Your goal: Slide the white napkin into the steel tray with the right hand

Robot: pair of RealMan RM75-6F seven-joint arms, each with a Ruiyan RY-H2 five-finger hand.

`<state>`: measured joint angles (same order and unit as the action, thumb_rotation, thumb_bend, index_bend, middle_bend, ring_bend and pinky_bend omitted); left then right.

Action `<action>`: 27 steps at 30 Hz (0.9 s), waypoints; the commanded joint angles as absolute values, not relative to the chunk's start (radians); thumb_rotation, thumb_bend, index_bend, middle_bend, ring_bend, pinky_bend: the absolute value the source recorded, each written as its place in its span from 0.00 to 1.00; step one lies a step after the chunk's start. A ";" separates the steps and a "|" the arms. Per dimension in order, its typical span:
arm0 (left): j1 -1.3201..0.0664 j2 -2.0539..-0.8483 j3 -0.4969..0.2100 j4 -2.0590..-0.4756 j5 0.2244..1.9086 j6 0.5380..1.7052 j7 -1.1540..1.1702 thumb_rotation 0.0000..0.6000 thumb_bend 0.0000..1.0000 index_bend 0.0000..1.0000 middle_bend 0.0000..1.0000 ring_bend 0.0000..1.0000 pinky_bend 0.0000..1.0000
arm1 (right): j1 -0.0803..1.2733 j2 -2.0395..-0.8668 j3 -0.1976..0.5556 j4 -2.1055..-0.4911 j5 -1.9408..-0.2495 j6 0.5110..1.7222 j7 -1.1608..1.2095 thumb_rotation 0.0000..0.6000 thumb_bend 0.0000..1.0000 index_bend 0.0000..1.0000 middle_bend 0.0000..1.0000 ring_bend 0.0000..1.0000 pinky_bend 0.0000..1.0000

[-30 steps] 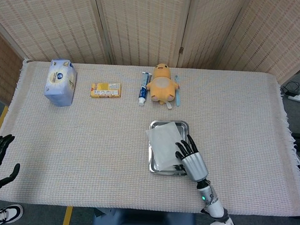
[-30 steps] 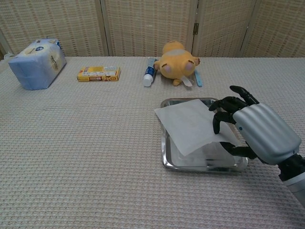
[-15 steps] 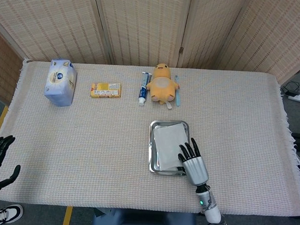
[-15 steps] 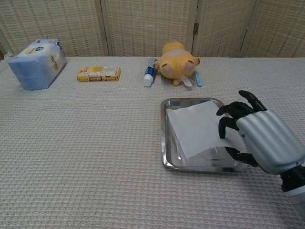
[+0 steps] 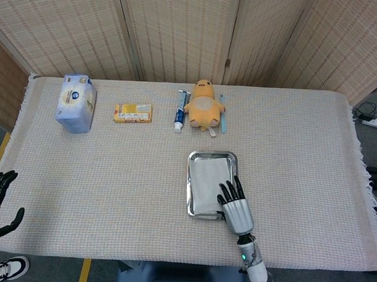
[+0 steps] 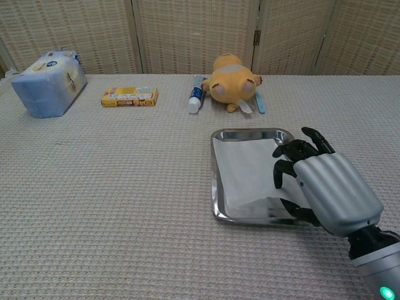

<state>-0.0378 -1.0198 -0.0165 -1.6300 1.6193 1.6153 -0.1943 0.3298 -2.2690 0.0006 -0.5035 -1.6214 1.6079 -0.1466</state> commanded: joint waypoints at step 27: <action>-0.041 -1.034 -0.017 -1.622 1.616 1.606 -0.153 1.00 0.49 0.05 0.10 0.00 0.05 | 0.373 -1.946 0.092 -1.216 -1.441 1.250 -0.378 1.00 0.58 0.00 0.00 0.00 0.00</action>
